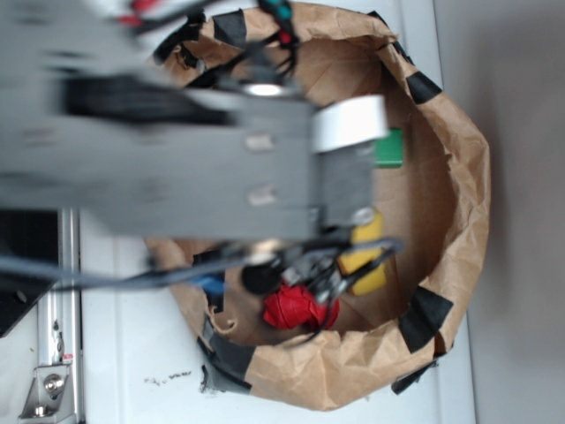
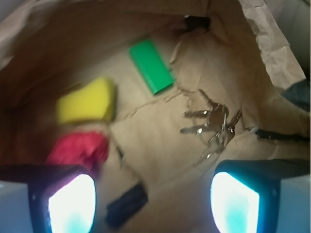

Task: Grab the silver keys.

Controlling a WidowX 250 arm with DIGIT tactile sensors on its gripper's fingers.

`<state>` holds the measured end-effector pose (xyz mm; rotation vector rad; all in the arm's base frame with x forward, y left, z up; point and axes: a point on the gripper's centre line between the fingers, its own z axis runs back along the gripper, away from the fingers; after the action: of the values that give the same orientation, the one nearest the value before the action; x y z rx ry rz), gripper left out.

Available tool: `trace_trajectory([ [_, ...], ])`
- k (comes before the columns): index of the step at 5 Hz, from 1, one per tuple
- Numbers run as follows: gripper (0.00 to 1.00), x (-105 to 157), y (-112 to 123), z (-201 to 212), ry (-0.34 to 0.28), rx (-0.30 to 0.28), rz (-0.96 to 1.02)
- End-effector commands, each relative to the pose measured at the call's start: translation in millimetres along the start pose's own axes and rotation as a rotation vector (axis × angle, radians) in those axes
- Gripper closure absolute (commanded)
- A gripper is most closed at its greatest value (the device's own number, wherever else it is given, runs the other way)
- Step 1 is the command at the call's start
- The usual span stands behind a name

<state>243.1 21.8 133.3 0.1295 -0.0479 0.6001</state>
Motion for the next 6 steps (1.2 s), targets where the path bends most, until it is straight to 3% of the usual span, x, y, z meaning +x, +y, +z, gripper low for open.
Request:
trace_trajectory([
  [1,0.00,27.6,40.1,-38.5,-0.066,0.168,0.094],
  [2,0.00,22.4,42.5,-47.9,-0.087,0.228,0.071],
  [6,0.00,22.4,42.5,-47.9,-0.087,0.228,0.071],
])
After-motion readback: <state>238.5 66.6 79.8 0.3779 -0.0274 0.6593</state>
